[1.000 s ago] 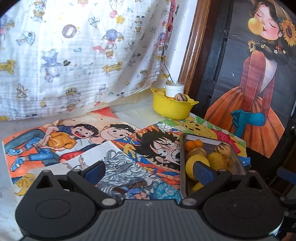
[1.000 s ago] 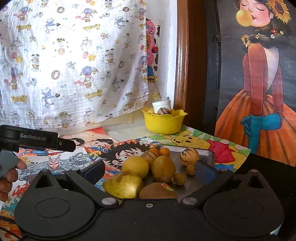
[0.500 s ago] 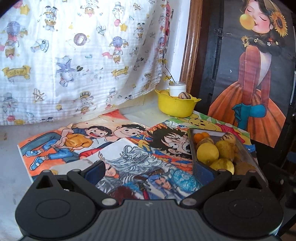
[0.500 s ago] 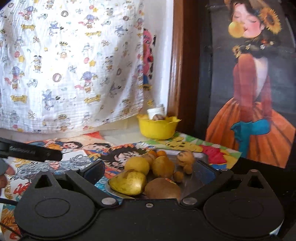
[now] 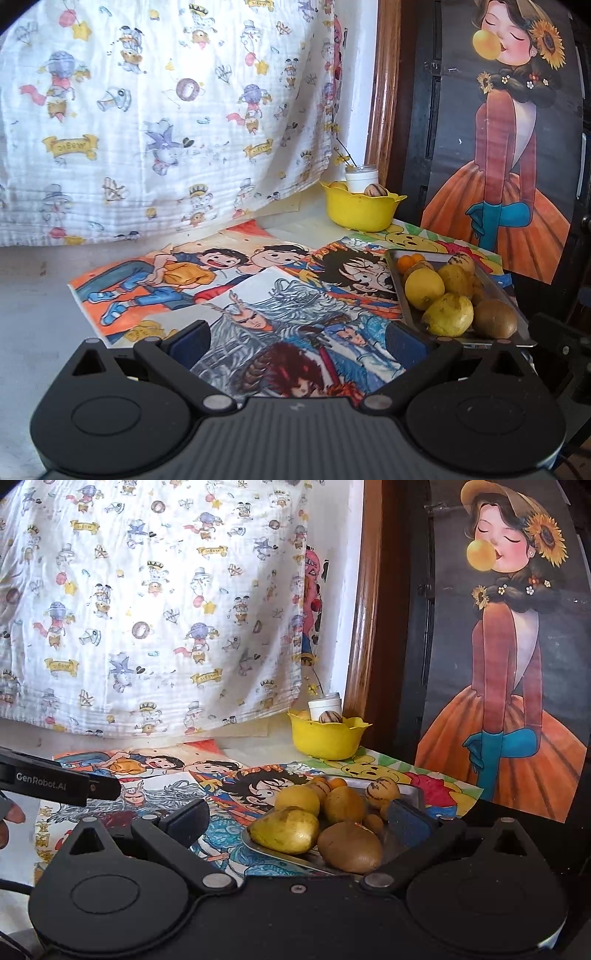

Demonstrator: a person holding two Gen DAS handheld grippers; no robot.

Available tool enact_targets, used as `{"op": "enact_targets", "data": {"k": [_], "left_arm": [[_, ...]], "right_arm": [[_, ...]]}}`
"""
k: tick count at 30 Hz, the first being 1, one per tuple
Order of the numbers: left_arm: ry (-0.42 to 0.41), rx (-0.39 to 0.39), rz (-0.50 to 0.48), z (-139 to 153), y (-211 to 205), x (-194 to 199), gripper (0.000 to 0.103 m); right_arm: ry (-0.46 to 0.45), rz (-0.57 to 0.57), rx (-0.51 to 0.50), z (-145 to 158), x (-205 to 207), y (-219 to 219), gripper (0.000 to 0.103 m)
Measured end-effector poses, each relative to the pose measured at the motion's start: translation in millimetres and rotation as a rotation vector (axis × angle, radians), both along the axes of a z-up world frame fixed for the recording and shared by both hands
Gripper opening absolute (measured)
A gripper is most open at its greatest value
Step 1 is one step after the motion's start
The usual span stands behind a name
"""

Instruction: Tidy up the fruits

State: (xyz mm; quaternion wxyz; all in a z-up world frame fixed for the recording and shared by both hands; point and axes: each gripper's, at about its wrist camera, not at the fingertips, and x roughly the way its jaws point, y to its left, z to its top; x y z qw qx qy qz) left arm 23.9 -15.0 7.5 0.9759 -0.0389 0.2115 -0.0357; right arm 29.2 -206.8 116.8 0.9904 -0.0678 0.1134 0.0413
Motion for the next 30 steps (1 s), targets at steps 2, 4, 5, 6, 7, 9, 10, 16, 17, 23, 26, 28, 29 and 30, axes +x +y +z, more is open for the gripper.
{"op": "enact_targets", "data": {"k": [2,4,5,6,7,9,10,16,17,23,26,28,29,30], "left_arm": [[-0.003,0.001,-0.001,0,3,-5,0.103],[-0.005,0.004,-0.003,-1,4,-9,0.103],[-0.006,0.005,-0.004,-1,6,-10,0.103],[-0.007,0.006,-0.004,-1,7,-12,0.103],[-0.008,0.007,-0.005,-2,8,-14,0.103],[-0.01,0.012,-0.008,-4,9,-18,0.103],[-0.013,0.014,-0.011,-4,10,-19,0.103],[-0.018,0.027,-0.028,-9,13,-26,0.103],[-0.018,0.027,-0.028,-9,14,-27,0.103],[-0.015,0.022,-0.024,-11,16,-29,0.103],[-0.014,0.02,-0.021,-11,17,-29,0.103],[-0.015,0.018,-0.019,-10,17,-30,0.103],[-0.015,0.018,-0.019,-10,18,-30,0.103],[-0.016,0.018,-0.019,-10,18,-30,0.103]], "right_arm": [[0.011,0.006,0.001,-1,-3,1,0.103],[0.026,0.013,-0.001,-2,-4,2,0.103],[0.035,0.017,-0.004,-3,-5,3,0.103],[0.042,0.019,-0.007,-5,-6,4,0.103],[0.049,0.022,-0.008,-5,-6,5,0.103],[0.059,0.031,-0.006,-7,-8,6,0.103],[0.062,0.032,-0.004,-7,-9,6,0.103],[0.085,0.027,0.013,-10,-11,6,0.103],[0.089,0.027,0.016,-11,-11,5,0.103],[0.1,0.028,0.021,-12,-12,5,0.103],[0.102,0.027,0.02,-13,-12,5,0.103],[0.102,0.028,0.02,-12,-12,5,0.103],[0.103,0.028,0.02,-12,-12,5,0.103],[0.103,0.028,0.02,-12,-12,5,0.103]]}}
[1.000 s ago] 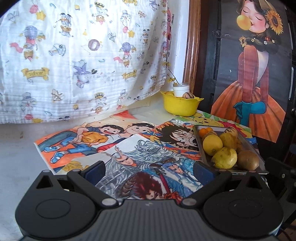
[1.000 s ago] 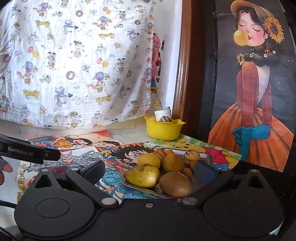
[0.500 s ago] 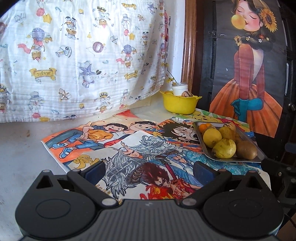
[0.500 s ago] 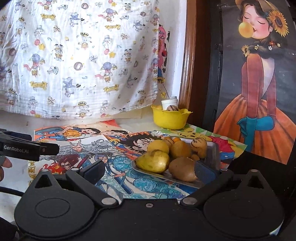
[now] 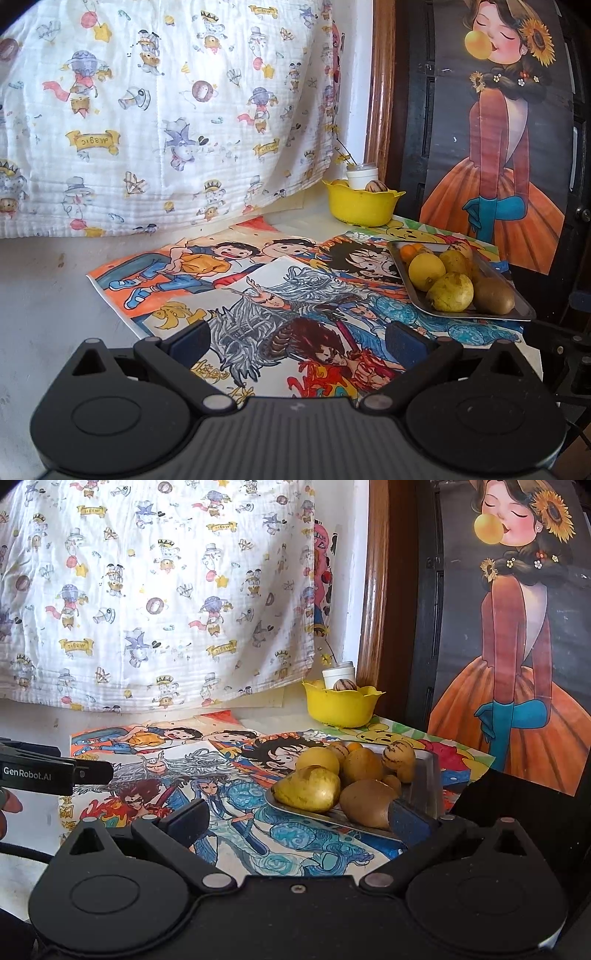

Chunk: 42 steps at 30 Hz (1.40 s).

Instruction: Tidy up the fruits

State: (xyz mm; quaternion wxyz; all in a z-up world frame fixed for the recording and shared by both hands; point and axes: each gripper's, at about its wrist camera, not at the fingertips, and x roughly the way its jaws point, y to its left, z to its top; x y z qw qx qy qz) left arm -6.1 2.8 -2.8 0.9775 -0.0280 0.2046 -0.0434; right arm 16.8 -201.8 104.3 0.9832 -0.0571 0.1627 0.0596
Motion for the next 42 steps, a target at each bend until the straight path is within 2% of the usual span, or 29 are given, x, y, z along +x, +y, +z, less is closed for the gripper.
{"op": "enact_targets", "data": {"k": [42], "left_arm": [[-0.003,0.001,-0.001,0.7,-0.2,-3.3,0.103]], "right_arm": [[0.0,0.002,-0.004,0.0,-1.1,1.2,0.103]]}}
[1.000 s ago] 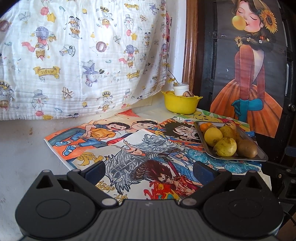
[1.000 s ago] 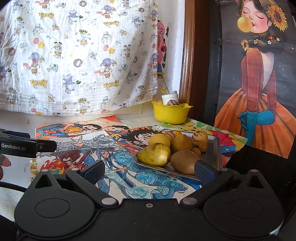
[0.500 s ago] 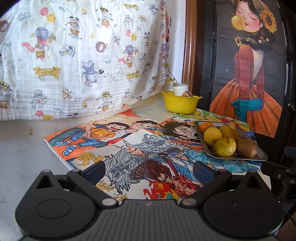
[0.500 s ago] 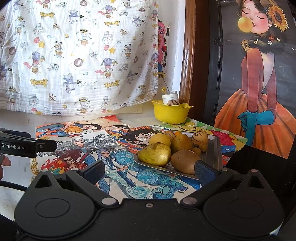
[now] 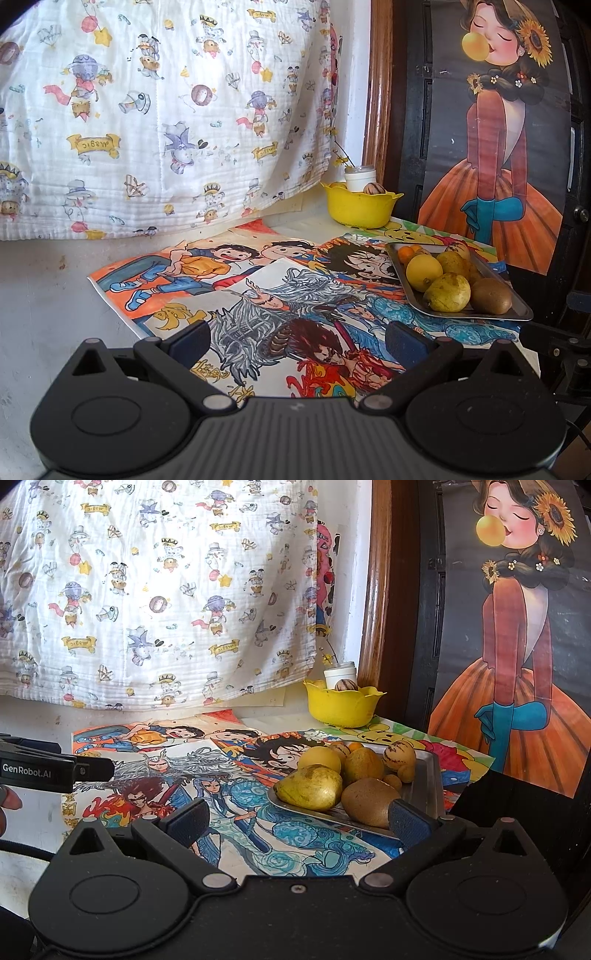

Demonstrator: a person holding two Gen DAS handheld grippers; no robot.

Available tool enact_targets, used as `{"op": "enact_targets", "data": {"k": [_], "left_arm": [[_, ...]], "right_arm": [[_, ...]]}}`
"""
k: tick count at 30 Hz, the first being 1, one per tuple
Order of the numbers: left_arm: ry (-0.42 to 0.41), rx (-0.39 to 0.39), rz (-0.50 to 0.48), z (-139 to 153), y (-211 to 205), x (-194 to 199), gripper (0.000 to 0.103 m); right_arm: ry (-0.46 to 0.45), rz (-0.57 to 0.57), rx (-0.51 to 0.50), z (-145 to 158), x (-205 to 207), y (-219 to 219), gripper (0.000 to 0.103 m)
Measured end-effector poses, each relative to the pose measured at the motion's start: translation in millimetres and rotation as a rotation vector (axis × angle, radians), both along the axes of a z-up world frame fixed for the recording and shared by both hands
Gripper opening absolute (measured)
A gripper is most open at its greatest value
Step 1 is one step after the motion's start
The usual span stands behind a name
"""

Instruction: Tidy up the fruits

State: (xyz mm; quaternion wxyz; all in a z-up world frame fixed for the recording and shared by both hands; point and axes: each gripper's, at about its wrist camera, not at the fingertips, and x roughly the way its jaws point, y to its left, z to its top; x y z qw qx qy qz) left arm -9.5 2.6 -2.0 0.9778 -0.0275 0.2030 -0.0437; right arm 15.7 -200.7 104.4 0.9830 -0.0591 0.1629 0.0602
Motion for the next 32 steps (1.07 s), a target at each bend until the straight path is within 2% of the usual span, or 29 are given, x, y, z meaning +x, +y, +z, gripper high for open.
{"op": "enact_targets", "data": {"k": [8,13,32], "left_arm": [[0.001,0.001,-0.001,0.1,-0.2,-0.3,0.103],[-0.024,0.043,0.036,5.3,-4.7,-4.0,0.103],[-0.031,0.0,0.001,3.6,0.5,-3.3,0.103]], "right_arm": [[0.0,0.0,-0.002,-0.5,-0.4,0.6,0.103],[0.0,0.001,-0.003,-0.5,-0.2,0.5,0.103],[0.006,0.011,-0.01,-4.7,-1.7,0.7,0.103]]}}
